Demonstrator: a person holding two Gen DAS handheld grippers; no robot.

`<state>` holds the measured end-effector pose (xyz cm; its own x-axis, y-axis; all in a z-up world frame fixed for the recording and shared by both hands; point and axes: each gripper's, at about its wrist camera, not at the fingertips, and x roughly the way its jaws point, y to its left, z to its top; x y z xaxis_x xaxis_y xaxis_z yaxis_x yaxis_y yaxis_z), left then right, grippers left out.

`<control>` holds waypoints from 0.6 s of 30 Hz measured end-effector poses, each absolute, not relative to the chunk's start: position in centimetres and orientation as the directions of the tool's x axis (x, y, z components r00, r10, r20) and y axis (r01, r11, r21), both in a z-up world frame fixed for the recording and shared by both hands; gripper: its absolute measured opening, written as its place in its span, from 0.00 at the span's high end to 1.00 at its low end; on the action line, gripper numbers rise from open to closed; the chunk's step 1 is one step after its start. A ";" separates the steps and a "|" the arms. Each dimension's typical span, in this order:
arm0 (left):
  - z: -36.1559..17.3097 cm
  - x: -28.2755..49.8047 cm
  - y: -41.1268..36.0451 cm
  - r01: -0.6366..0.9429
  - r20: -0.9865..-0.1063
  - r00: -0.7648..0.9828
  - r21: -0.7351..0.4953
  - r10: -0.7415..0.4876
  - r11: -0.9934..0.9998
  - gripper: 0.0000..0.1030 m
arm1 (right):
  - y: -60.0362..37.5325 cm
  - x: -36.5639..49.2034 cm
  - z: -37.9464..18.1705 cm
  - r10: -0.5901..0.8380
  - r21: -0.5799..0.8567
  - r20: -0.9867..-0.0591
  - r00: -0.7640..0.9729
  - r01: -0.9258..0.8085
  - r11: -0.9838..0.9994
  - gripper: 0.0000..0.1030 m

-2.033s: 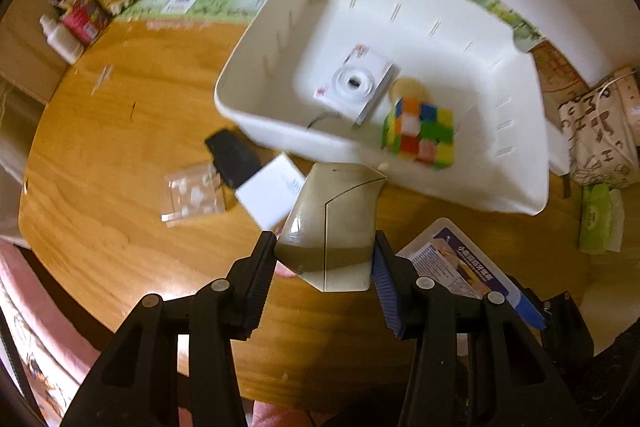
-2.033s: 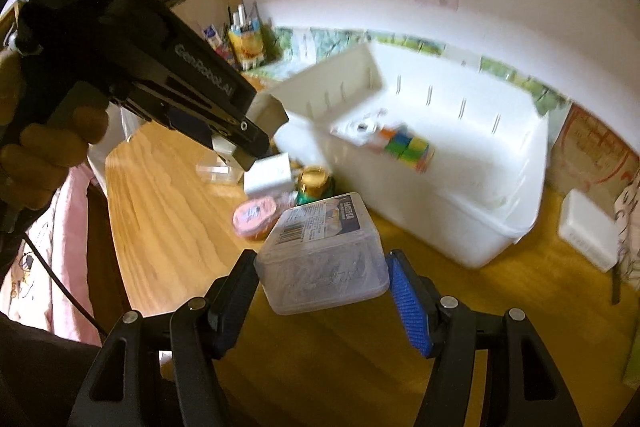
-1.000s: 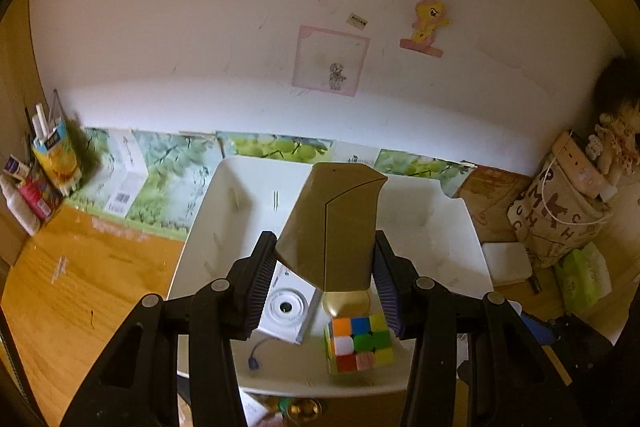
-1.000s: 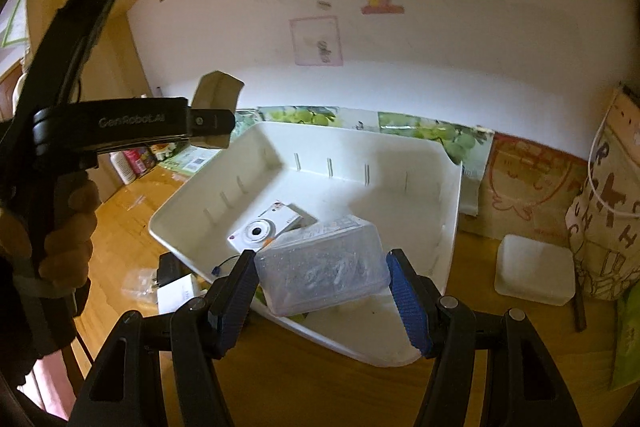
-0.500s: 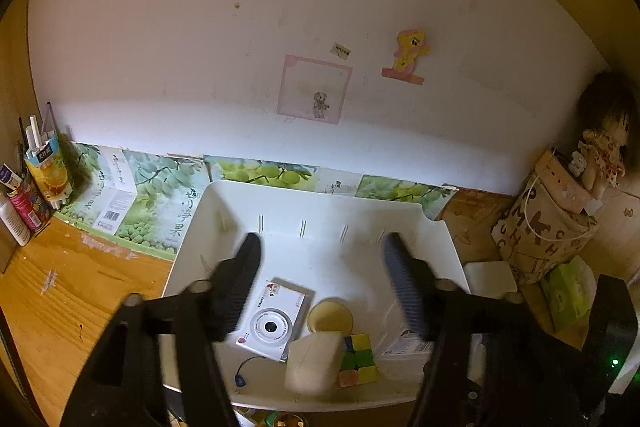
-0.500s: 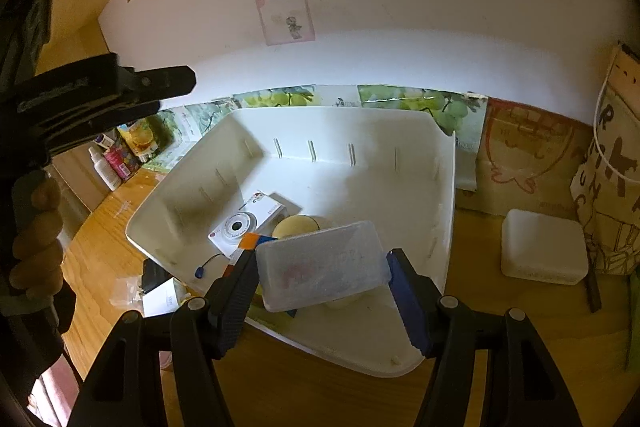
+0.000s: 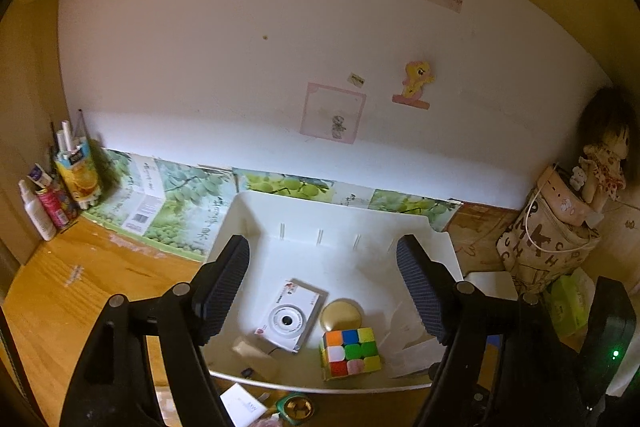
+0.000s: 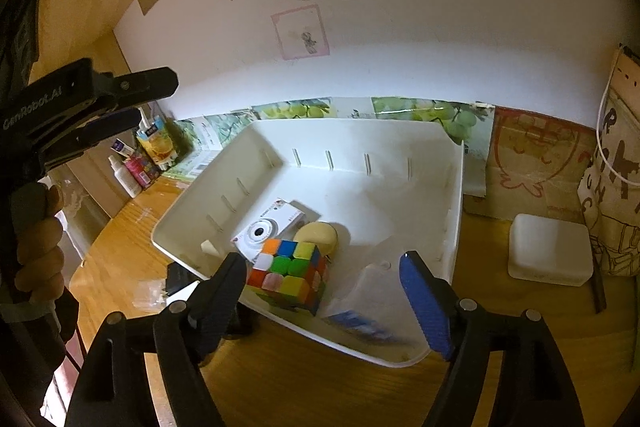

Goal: Organize rigid objects
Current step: 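Carry the clear box and beige piece into the white bin and open both grippers, then withdraw both grippers from the bin back over the desk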

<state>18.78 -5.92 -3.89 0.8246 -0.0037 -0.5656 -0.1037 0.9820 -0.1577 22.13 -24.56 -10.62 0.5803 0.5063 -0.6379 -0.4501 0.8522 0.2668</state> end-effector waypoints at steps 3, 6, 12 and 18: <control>-3.4 17.7 -5.9 -0.124 -0.563 0.826 -0.143 0.023 0.982 0.23 | -24.6 21.8 -10.2 0.521 0.278 -0.630 0.577 -0.459 0.844 0.23; -3.0 16.7 -5.9 -0.145 -0.560 0.827 -0.120 0.053 0.982 0.23 | -24.6 21.5 -9.8 0.535 0.285 -0.619 0.575 -0.470 0.835 0.23; -2.4 14.5 -5.7 -0.188 -0.562 0.820 -0.079 0.112 0.979 0.23 | -24.4 20.5 -8.9 0.561 0.295 -0.600 0.570 -0.494 0.818 0.21; -1.9 12.0 -5.6 -0.245 -0.557 0.810 -0.033 0.185 0.969 0.23 | -24.5 19.5 -8.1 0.581 0.308 -0.579 0.572 -0.507 0.805 0.21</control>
